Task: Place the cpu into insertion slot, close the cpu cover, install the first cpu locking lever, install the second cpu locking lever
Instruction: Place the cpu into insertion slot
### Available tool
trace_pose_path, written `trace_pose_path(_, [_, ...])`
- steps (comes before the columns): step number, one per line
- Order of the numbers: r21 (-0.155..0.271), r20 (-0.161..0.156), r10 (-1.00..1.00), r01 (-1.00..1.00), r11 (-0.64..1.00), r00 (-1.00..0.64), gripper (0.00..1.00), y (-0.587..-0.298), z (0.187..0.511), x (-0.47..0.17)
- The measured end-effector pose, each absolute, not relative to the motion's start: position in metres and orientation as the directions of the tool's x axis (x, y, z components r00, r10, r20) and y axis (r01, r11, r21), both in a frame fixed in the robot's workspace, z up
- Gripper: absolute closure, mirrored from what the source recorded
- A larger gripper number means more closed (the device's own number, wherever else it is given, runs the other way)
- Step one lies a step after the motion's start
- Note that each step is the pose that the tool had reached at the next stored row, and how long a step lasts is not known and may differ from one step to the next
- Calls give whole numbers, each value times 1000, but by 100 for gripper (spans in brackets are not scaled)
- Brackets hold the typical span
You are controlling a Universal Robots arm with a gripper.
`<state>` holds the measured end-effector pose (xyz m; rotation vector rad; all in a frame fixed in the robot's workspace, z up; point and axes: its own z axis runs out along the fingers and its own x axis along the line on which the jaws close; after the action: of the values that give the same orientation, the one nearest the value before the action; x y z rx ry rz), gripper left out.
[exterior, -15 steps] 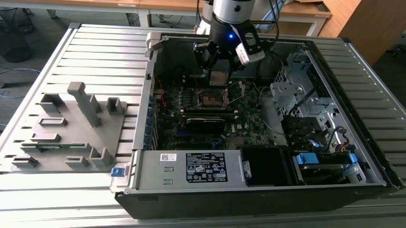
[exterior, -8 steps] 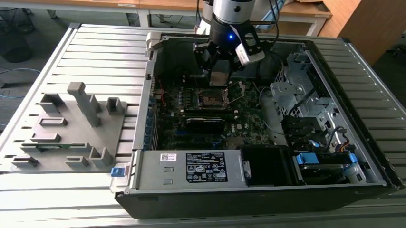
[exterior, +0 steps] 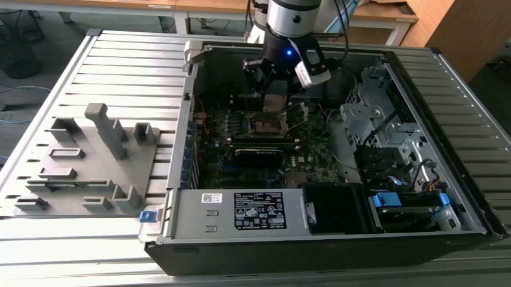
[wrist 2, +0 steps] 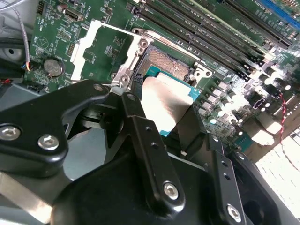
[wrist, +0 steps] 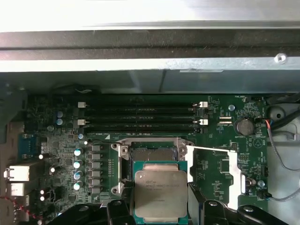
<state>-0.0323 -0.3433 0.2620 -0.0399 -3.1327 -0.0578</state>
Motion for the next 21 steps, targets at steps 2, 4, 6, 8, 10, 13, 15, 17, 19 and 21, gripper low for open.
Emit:
trace_pose_path(2, [36, 9, 25, 26, 999, -1000, 46, -343, 259, -33])
trace_pose_path(4, [36, 8, 25, 26, 999, -1000, 46, -343, 257, -34])
trace_pose_path(6, [36, 7, 25, 26, 999, -1000, 46, -343, 254, -34])
trace_pose_path(8, [36, 6, 25, 25, 999, -1000, 46, -343, 250, -34])
trace_pose_path(10, [35, 6, 25, 26, 999, -1000, 46, -343, 248, -34])
trace_pose_path(13, [35, 6, 25, 25, 999, -1000, 46, -343, 248, -34])
trace_pose_path(15, [35, 6, 25, 25, 999, -1000, 46, -343, 248, -34])
trace_pose_path(17, [35, 6, 25, 25, 999, -1000, 46, -343, 248, -34])
trace_pose_path(19, [35, 6, 25, 25, 999, -1000, 46, -343, 248, -34])
trace_pose_path(21, [34, 6, 25, 26, 999, -1000, 46, -343, 247, -34])
